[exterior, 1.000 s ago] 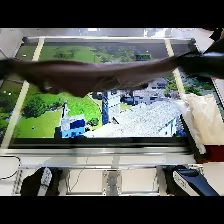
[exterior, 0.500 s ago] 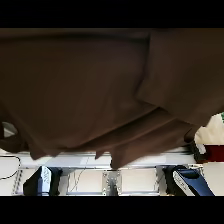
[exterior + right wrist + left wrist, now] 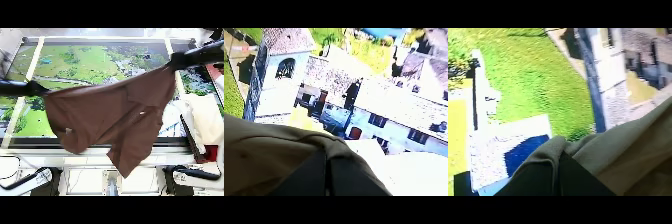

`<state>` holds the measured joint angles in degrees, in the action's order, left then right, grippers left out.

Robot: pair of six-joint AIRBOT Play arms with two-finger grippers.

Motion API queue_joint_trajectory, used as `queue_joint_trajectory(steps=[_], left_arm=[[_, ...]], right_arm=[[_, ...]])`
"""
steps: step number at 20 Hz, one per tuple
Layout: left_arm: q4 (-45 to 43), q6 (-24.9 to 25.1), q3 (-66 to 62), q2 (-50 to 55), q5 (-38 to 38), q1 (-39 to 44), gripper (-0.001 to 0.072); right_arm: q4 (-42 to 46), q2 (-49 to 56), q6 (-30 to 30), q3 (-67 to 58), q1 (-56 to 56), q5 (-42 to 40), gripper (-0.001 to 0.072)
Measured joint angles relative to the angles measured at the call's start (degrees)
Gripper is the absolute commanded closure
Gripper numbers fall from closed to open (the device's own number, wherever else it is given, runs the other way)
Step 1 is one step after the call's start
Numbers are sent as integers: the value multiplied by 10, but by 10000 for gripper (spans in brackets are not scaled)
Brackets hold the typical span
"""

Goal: Fold the shirts.

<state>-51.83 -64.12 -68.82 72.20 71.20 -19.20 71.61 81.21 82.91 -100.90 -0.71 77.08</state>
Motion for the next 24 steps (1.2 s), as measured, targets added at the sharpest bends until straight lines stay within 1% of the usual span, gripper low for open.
queue_joint_trajectory(steps=[2, 3, 4, 5, 6, 7, 10, 12, 13, 14, 17, 19, 21, 24], left_arm=[[-7, -4, 9, 78, -110, 36, 696], [3, -5, 6, 111, -155, 48, 696], [27, -7, 0, 143, -198, 57, 677], [53, -7, -8, 170, -229, 65, 464], [74, -10, -16, 189, -250, 69, 155], [93, -10, -23, 202, -267, 72, 47], [118, -10, -42, 209, -287, 66, 68], [121, -11, -48, 188, -280, 45, 69], [120, -11, -50, 173, -262, 32, 132], [115, -11, -51, 159, -241, 19, 160], [68, -26, -36, 117, -148, -5, 165], [28, -38, 5, 92, -109, -4, 164], [5, -46, 55, 82, -92, 10, 164], [-14, -48, 116, 86, -83, 51, 165]], right_arm=[[-35, 88, 0, 9, 0, -46, 701], [-58, 123, 0, 11, 0, -76, 699], [-82, 156, 0, 13, 0, -106, 682], [-101, 179, 0, 14, -1, -133, 509], [-116, 197, 0, 15, -1, -156, 282], [-131, 211, 0, 14, -1, -178, 259], [-143, 227, 0, -12, 4, -191, 259], [-115, 220, 0, -41, 12, -158, 260], [-94, 212, -1, -53, 18, -137, 260], [-71, 198, -1, -63, 25, -111, 260], [-13, 156, -2, -76, 52, -37, 260], [9, 129, -3, -80, 68, 3, 259], [16, 108, -5, -81, 76, 28, 259], [1, 90, -5, -83, 78, 46, 259]])
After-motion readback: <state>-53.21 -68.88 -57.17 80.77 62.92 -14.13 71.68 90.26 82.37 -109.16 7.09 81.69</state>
